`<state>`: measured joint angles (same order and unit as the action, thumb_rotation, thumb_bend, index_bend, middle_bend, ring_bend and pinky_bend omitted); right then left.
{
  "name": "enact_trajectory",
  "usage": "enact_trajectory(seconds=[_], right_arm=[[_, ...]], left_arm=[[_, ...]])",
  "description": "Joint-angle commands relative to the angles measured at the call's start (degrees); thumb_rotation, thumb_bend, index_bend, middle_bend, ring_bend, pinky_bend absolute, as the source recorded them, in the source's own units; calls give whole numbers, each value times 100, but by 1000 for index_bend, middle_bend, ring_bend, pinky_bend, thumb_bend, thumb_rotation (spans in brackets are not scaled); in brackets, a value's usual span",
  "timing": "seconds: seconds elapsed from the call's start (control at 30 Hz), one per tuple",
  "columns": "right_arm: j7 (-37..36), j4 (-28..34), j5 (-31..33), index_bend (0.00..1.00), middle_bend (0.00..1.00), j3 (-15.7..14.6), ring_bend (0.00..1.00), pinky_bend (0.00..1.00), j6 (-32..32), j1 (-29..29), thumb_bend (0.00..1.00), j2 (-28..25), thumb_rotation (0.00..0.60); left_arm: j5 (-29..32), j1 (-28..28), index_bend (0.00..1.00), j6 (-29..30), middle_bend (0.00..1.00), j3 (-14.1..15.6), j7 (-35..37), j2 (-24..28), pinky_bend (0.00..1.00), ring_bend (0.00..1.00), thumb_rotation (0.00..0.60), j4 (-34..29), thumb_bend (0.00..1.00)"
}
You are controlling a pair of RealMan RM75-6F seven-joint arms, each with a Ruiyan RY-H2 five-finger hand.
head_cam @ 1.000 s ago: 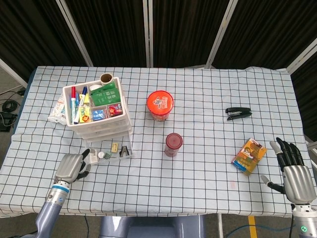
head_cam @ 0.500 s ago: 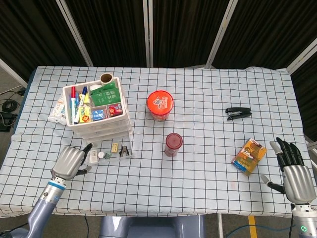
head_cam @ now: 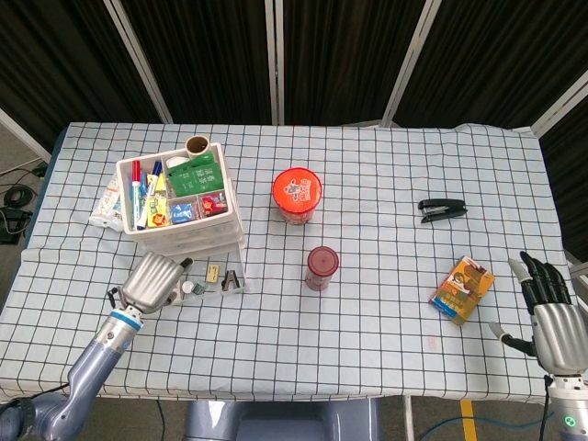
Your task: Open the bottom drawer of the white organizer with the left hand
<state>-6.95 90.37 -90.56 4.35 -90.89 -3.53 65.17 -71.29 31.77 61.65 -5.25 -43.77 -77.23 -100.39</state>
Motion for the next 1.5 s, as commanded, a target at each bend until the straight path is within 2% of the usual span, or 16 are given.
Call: enact_trajectory(seconds=[0.03,0.2,0.43,0.77,0.97,1.13,1.3,1.5], right_arm=[[-21,-2,13,17,0,8,0,0,8,-3,54,-10,600],[-70,-22,86,16,0,38,0,0,57,-19,54,-22,600],[-108,-51,211,16,0,87,0,0,152,-52,54,-30,600],[-89,-91,321,16,0,139,0,0,203,-72,55,-5,600],[-50,-92,316,17,0,131,0,0,209,-74,54,15,600],[-65,-83,301,16,0,126,0,0,196,-67,54,7,600],[-95,-74,312,17,0,125,0,0,211,-66,54,-12,600],[-101,-70,308,17,0,127,0,0,205,-65,55,-14,600]], left_arm=[[201,236,437,-240,952,-45,-280,-103,844,946,600,139,175],[301,497,462,-619,952,9,-296,-154,844,946,600,354,187],[8,744,492,-923,954,141,-84,-178,844,946,600,720,190],[-1047,933,513,-950,958,444,655,-162,844,946,600,1388,189],[-1380,927,551,-865,982,589,1016,-365,864,964,600,1746,196],[-1466,909,558,-798,1000,619,1122,-531,885,984,600,1968,198],[-1408,901,501,-868,1000,646,1080,-637,887,987,600,2132,200],[-1214,908,466,-1001,1000,621,948,-572,887,987,600,2045,218]])
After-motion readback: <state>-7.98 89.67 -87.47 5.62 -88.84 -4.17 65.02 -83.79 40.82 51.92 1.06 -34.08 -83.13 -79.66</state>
